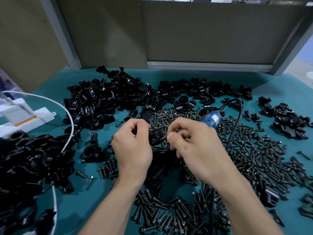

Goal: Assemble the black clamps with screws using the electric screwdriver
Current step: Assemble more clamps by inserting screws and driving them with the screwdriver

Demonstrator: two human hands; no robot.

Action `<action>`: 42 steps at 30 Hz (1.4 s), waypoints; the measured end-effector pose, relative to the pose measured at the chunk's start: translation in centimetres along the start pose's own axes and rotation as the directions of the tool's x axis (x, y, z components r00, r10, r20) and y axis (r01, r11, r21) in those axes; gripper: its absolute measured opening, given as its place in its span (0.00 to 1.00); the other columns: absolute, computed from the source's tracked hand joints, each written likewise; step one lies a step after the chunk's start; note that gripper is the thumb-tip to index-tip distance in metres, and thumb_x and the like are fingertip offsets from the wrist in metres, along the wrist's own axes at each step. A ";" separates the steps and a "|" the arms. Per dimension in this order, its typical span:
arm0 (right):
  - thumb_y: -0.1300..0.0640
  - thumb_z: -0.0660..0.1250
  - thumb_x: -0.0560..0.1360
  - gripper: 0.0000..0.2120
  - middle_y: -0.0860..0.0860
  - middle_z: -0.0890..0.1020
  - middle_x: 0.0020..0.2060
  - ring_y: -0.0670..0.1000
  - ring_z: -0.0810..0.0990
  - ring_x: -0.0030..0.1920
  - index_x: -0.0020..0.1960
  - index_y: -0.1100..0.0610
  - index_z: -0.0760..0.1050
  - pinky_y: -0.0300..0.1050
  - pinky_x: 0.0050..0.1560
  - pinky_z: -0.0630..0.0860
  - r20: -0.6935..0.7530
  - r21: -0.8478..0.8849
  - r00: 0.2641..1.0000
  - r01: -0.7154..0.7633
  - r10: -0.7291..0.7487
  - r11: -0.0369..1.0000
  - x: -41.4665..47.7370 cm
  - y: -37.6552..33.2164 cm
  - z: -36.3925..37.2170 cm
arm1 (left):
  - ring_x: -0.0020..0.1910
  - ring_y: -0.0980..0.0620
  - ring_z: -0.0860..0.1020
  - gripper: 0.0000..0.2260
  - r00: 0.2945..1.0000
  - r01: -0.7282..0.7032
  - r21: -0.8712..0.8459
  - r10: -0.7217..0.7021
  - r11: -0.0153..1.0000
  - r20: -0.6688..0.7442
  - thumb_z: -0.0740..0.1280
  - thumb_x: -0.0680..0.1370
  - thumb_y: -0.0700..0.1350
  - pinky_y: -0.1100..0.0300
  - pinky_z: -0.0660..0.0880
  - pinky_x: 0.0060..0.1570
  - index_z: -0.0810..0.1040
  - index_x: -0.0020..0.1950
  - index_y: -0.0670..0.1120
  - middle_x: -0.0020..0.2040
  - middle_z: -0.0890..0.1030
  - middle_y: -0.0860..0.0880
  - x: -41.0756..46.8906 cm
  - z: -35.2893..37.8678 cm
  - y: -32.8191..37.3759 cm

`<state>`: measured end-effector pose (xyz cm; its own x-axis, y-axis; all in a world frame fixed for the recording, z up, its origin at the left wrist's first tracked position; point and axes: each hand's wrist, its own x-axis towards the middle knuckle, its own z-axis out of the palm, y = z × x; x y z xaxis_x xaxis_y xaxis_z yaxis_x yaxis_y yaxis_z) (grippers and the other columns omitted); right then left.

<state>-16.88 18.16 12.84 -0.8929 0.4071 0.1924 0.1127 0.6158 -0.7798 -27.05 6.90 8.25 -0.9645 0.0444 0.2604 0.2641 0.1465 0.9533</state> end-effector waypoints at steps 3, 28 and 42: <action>0.57 0.67 0.81 0.10 0.44 0.84 0.33 0.47 0.81 0.30 0.42 0.47 0.78 0.45 0.35 0.79 0.033 0.010 0.999 0.000 0.000 1.000 0.2 0.0 0.3 | 0.22 0.56 0.63 0.14 1.000 0.013 0.021 -0.013 1.000 -0.002 0.66 0.82 0.46 0.60 0.61 0.23 0.79 0.36 0.46 0.23 0.67 0.54 0.0 0.0 0.0; 0.53 0.66 0.83 0.10 0.48 0.83 0.27 0.44 0.77 0.25 0.42 0.49 0.77 0.37 0.28 0.72 -0.062 0.098 0.994 -0.081 0.087 0.992 0.5 0.3 0.5 | 0.44 0.52 0.87 0.18 0.892 0.372 -0.342 -0.231 0.863 0.387 0.80 0.69 0.54 0.56 0.82 0.42 0.86 0.57 0.54 0.49 0.88 0.50 0.0 -0.1 1.1; 0.53 0.67 0.82 0.10 0.47 0.82 0.26 0.43 0.73 0.22 0.41 0.50 0.79 0.37 0.25 0.70 -0.116 0.104 0.981 -0.141 0.153 0.985 0.7 0.8 0.9 | 0.45 0.46 0.88 0.29 0.675 0.621 -0.285 -0.314 0.730 0.668 0.81 0.60 0.44 0.54 0.85 0.49 0.84 0.60 0.44 0.50 0.88 0.41 1.3 -1.2 1.0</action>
<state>-17.77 18.32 11.79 -0.8085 0.5719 0.1387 0.1913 0.4784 -0.8570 -28.05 5.88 9.72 -0.7311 0.6439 -0.2255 -0.4074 -0.1469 0.9014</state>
